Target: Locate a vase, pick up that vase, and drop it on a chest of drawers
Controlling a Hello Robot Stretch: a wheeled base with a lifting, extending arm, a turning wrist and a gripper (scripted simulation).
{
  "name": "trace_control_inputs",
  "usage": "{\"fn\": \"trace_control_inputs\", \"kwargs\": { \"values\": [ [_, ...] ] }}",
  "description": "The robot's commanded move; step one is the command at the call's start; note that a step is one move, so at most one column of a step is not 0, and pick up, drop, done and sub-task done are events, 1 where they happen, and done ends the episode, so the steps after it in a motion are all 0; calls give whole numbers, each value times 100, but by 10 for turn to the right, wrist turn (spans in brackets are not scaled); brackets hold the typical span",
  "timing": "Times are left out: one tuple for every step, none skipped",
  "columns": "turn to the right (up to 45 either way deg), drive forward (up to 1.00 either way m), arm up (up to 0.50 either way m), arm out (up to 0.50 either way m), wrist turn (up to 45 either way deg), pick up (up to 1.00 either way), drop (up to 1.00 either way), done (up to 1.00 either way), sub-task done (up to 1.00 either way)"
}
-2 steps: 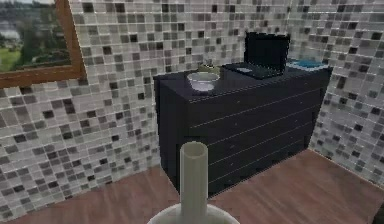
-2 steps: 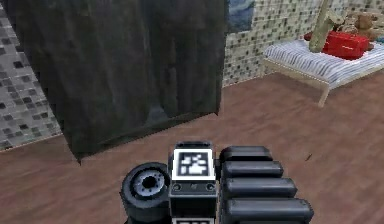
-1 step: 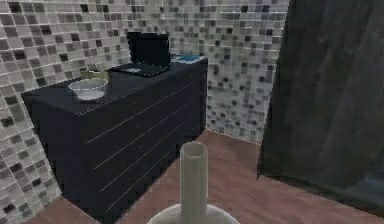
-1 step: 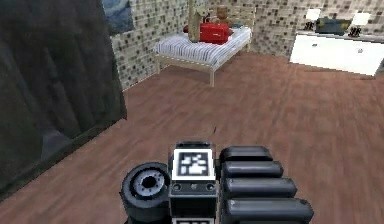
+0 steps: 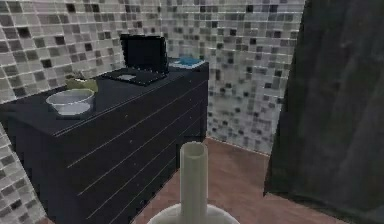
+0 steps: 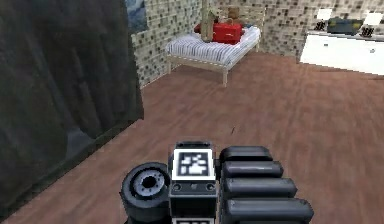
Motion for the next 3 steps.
{"fn": "trace_control_inputs", "kwargs": {
  "values": [
    [90,0,0,0,0,0,0,0,0],
    [0,90,0,0,0,0,0,0,0],
    [450,0,0,0,0,0,0,0,0]
  ]
}}
